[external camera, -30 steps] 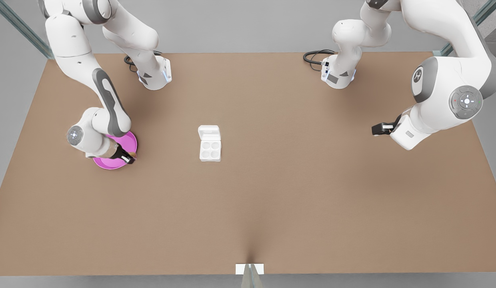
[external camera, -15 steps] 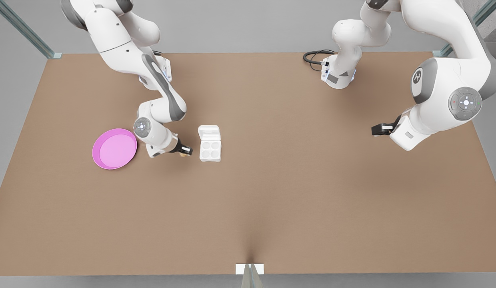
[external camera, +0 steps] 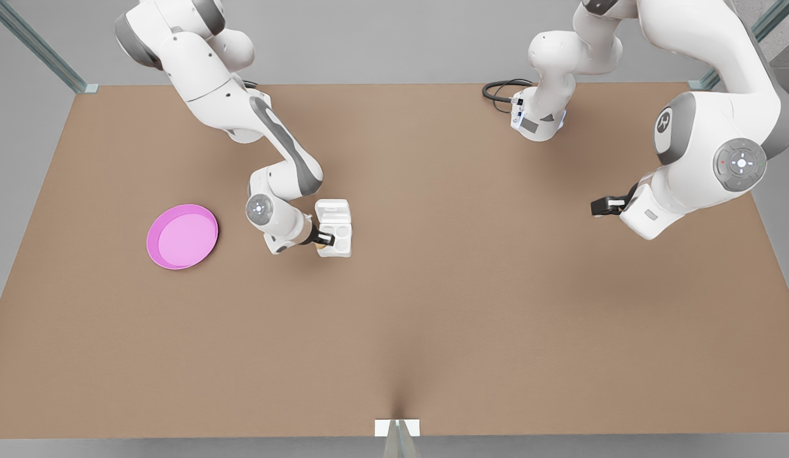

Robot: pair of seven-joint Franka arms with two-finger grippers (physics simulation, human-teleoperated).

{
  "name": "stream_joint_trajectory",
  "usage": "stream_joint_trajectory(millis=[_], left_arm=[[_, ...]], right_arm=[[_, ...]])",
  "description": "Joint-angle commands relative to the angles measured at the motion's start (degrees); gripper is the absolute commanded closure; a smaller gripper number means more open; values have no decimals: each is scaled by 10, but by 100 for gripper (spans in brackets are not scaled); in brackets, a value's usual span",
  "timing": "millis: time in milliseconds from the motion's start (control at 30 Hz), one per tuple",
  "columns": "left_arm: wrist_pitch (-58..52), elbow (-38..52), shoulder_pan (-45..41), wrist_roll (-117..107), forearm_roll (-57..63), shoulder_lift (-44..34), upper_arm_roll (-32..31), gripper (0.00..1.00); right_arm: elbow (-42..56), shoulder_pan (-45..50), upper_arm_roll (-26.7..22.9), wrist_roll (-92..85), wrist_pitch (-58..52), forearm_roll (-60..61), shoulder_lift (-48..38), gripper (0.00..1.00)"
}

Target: Pack egg into the box and close the box lid

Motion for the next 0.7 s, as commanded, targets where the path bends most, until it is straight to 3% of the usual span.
stream_joint_trajectory(millis=[0, 200, 267, 300, 333, 367, 433, 500, 533, 600, 667], left_arm=[[0, 0, 0, 0, 0, 0, 0, 0], [0, 1, 0, 0, 1, 1, 0, 0], [-4, 1, -1, 0, 0, 8, -1, 1], [-10, 1, -4, 0, 0, 12, -5, 21], [-28, 1, -20, -3, 0, 18, -7, 58], [-39, 1, -40, -7, 0, 24, -7, 77], [-36, -38, -83, -9, 0, 23, -7, 79], [47, -168, -156, -27, -8, -33, -8, 79], [95, -222, -201, -73, -33, -48, -8, 79], [122, -241, -293, -132, -52, -39, -7, 79], [172, -264, -362, -204, -78, -19, -7, 79]], right_arm=[[0, 0, 0, 2, -1, -3, 0, 0], [-1, 0, 0, 2, -6, -3, -5, 0], [18, -9, -2, -7, -74, -3, -49, 0], [60, -28, -5, -9, -150, -3, -66, 0], [126, -60, -7, -11, -252, -14, -90, 0], [202, -82, -6, -29, -343, -124, -92, 0], [309, -148, -8, -223, -438, -232, -88, 0], [387, -182, -19, -282, -513, -265, -89, 0], [409, -180, -41, -311, -529, -267, -94, 0], [410, -139, -107, -311, -526, -262, -120, 0], [422, -140, -120, -305, -521, -257, -106, 0]])
